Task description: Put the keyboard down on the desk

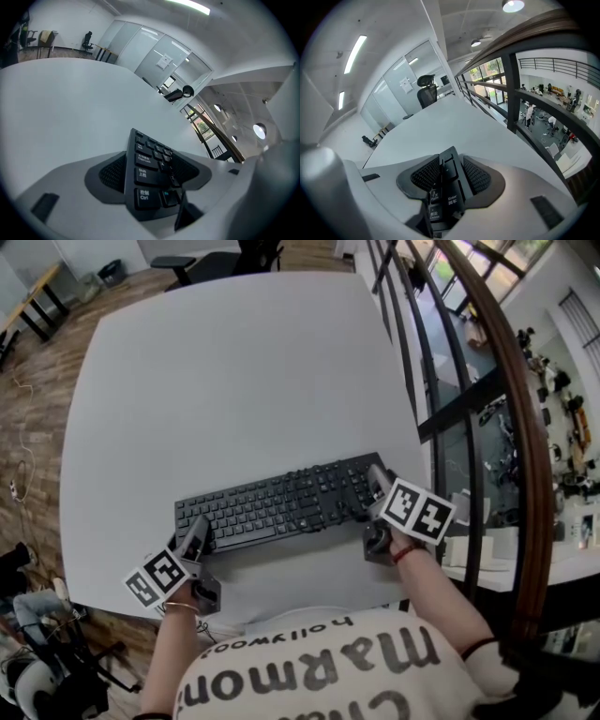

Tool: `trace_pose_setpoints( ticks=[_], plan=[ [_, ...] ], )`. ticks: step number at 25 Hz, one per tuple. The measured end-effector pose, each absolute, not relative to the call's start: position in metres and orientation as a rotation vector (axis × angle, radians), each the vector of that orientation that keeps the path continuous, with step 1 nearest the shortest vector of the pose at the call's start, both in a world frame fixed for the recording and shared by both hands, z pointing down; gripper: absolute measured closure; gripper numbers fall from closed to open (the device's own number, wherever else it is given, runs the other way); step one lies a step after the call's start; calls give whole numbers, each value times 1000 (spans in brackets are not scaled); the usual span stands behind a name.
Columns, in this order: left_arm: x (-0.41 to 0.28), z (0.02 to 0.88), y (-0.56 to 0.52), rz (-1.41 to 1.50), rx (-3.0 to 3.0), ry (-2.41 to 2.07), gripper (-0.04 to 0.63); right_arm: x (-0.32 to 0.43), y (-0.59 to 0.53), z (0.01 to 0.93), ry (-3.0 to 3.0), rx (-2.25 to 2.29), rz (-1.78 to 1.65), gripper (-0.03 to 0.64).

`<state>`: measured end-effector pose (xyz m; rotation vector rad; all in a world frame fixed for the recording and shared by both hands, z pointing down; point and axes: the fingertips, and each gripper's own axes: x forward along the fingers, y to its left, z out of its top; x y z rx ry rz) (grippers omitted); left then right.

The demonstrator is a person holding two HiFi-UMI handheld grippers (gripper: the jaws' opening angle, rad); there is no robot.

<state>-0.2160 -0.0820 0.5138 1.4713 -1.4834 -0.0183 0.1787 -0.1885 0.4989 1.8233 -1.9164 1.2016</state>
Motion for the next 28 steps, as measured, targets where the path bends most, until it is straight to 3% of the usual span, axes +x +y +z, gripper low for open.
trace_pose_setpoints(
  ticks=[28],
  plan=[
    [-215,515,-85,18,1491,-1478,313,179,-188,505,-2043,1779,1127,453]
  ],
)
